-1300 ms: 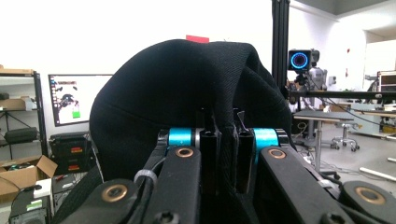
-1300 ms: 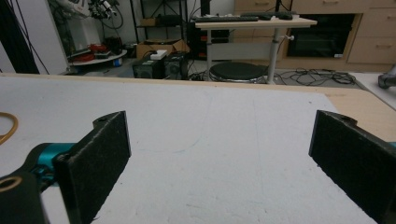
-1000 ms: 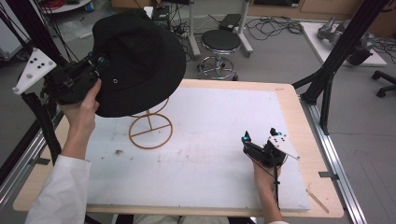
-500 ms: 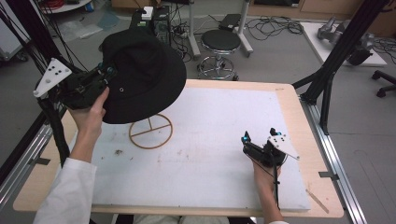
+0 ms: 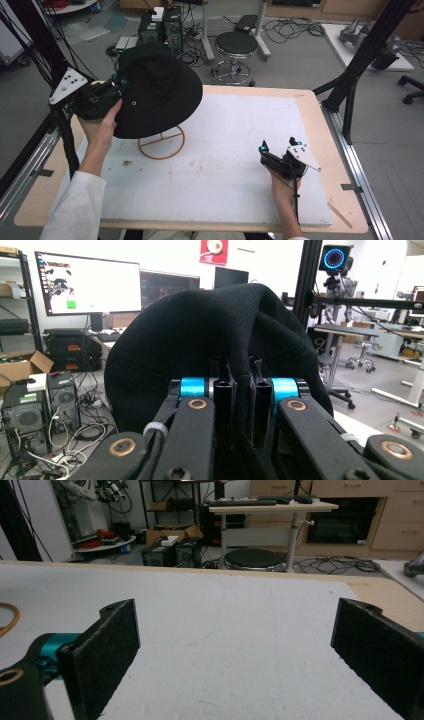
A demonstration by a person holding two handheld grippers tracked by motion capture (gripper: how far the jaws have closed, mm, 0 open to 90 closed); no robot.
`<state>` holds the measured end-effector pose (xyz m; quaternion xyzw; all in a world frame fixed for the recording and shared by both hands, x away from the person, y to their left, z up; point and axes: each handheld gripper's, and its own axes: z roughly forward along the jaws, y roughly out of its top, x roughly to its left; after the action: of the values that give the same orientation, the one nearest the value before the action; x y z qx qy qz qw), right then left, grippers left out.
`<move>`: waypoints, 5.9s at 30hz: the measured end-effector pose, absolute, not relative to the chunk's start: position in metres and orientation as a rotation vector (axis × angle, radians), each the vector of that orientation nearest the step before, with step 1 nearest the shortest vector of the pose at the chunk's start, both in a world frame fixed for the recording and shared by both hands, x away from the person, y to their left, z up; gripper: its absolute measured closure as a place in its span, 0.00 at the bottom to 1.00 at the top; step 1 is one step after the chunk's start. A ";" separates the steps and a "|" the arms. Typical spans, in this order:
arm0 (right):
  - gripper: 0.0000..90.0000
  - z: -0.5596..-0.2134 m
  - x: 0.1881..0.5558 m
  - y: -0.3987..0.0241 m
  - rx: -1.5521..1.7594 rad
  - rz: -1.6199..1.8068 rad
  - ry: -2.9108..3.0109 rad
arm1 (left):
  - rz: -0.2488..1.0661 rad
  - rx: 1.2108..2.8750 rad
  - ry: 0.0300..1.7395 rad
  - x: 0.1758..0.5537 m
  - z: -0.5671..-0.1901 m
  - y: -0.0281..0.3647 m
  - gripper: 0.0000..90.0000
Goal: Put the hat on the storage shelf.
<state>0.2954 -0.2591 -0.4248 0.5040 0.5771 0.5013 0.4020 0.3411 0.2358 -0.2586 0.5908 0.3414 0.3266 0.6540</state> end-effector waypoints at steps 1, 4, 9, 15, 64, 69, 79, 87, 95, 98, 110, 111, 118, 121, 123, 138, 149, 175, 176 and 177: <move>0.05 -0.425 0.295 -0.259 1.270 1.266 1.460 | 0.743 1.347 0.774 0.341 -0.259 0.236 0.95; 0.05 -0.425 0.295 -0.259 1.271 1.267 1.460 | 0.742 1.353 0.772 0.340 -0.259 0.234 0.95; 0.05 -0.425 0.295 -0.259 1.271 1.265 1.460 | 0.734 1.360 0.769 0.339 -0.262 0.234 0.94; 0.05 -0.425 0.295 -0.259 1.270 1.267 1.460 | 0.697 1.394 0.773 0.339 -0.271 0.234 0.94; 0.05 -0.424 0.295 -0.259 1.268 1.265 1.455 | 0.808 1.268 0.902 0.320 -0.276 0.263 0.26; 0.05 -0.424 0.295 -0.260 1.270 1.264 1.458 | 0.871 1.215 0.965 0.314 -0.277 0.278 0.26; 0.05 -0.424 0.294 -0.260 1.280 1.270 1.451 | 0.952 1.166 1.093 0.302 -0.302 0.307 0.27; 0.05 -0.424 0.294 -0.261 1.282 1.271 1.445 | 1.010 1.140 1.165 0.294 -0.326 0.315 0.26; 0.05 -0.423 0.293 -0.260 1.280 1.271 1.445 | 1.054 1.139 1.212 0.290 -0.349 0.320 0.29; 0.05 -0.423 0.292 -0.260 1.286 1.269 1.448 | 1.062 1.130 1.227 0.288 -0.356 0.323 0.29; 0.05 -0.423 0.290 -0.259 1.279 1.264 1.455 | 1.045 1.125 1.264 0.281 -0.385 0.334 0.28; 0.05 -0.423 0.290 -0.259 1.278 1.263 1.455 | 1.037 1.124 1.268 0.281 -0.386 0.334 0.28; 0.05 -0.424 0.290 -0.256 1.265 1.256 1.479 | 1.035 1.176 1.273 0.281 -0.398 0.332 0.28; 0.05 -0.424 0.290 -0.256 1.262 1.258 1.478 | 1.033 1.196 1.281 0.280 -0.405 0.331 0.28; 0.05 -0.425 0.290 -0.256 1.263 1.258 1.479 | 1.026 1.198 1.289 0.280 -0.409 0.331 0.28; 0.04 -0.425 0.290 -0.259 1.304 1.303 1.448 | 1.027 1.240 1.318 0.268 -0.435 0.333 0.28; 0.04 -0.428 0.293 -0.260 1.327 1.304 1.462 | 1.023 1.278 1.301 0.263 -0.440 0.325 0.27; 0.04 -0.431 0.295 -0.256 1.334 1.308 1.495 | 0.960 1.259 1.326 0.266 -0.443 0.328 0.27; 0.04 -0.431 0.296 -0.256 1.331 1.309 1.496 | 0.958 1.259 1.326 0.266 -0.443 0.328 0.27; 0.04 -0.431 0.296 -0.256 1.330 1.308 1.497 | 0.956 1.262 1.327 0.266 -0.443 0.328 0.27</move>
<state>0.2959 -0.2563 -0.4311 0.5176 0.5824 0.5090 0.3659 0.2657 0.3281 -0.4435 0.5248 0.5517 0.3972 0.5122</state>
